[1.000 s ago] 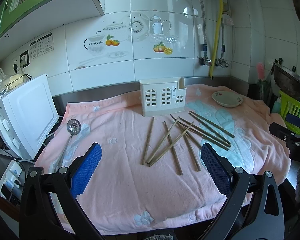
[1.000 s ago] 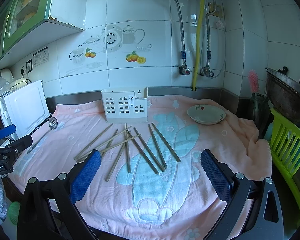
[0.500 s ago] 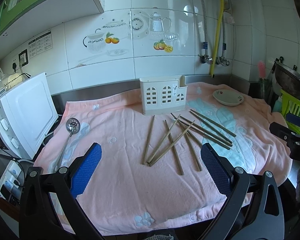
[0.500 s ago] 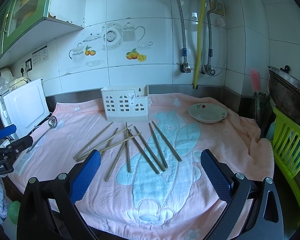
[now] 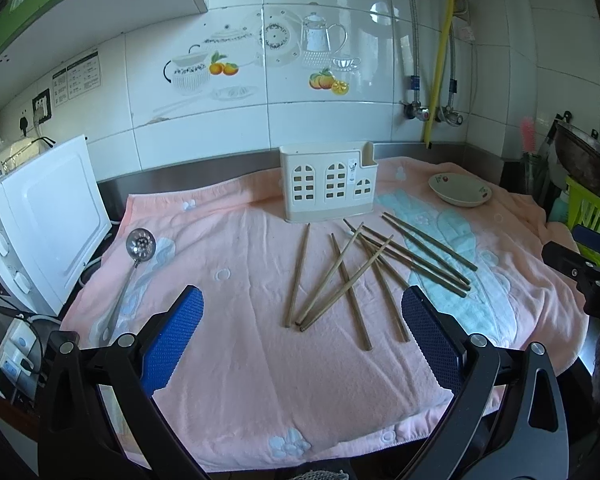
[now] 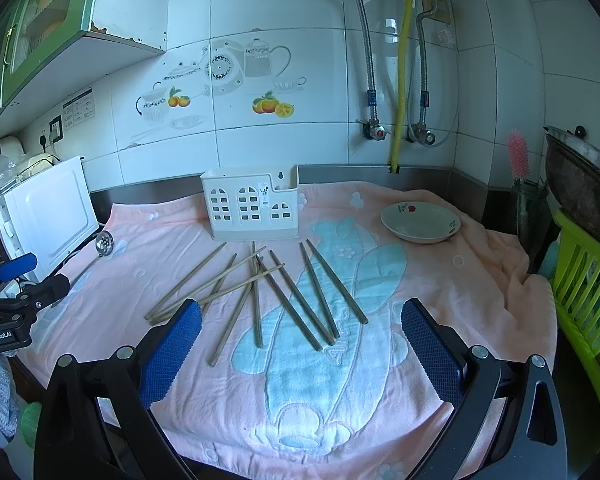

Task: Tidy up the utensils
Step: 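Lower the left tool onto a chopstick and close its fingers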

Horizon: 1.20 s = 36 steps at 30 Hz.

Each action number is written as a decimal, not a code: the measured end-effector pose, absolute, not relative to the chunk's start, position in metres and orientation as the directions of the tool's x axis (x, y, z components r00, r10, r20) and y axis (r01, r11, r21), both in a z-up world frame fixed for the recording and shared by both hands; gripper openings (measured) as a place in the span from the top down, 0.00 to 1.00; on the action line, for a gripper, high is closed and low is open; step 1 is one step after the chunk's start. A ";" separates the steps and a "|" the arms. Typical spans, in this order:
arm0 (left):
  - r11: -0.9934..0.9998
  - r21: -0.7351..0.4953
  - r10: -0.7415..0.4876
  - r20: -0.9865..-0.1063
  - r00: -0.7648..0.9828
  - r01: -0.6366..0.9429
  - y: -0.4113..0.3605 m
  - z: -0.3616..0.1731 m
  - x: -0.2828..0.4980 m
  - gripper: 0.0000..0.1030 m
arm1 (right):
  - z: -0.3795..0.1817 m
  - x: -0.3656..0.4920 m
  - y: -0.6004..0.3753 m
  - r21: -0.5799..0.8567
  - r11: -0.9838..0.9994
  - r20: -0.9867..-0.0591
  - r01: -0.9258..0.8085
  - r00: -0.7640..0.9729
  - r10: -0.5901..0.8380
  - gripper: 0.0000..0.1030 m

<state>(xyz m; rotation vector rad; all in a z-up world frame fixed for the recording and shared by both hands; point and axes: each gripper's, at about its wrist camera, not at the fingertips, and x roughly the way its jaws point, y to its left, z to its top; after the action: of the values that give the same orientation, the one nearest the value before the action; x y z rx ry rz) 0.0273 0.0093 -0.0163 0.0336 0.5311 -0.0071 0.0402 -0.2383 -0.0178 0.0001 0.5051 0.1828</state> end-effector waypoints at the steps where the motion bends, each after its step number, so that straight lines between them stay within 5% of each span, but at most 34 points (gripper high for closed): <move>1: 0.999 0.030 0.003 -0.508 0.861 0.014 0.010 -0.017 0.029 0.05 | -0.019 0.041 -0.238 0.044 0.984 -0.483 -0.172 0.859 0.172 0.06; 27: 0.993 0.019 -0.085 -0.578 0.811 0.117 0.022 -0.051 0.079 0.06 | -0.041 0.092 -0.238 0.072 0.976 -0.525 -0.203 0.825 0.211 0.06; 36: 0.978 -0.001 -0.158 -0.645 0.748 0.207 0.017 -0.081 0.104 0.34 | -0.055 0.111 -0.242 0.104 0.975 -0.544 -0.198 0.809 0.223 0.06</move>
<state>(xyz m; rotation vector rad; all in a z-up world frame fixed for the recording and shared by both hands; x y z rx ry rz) 0.1043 0.0170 -0.0806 0.0723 0.6986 -0.1999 0.1108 -0.2417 -0.0545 0.0427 0.5864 0.2250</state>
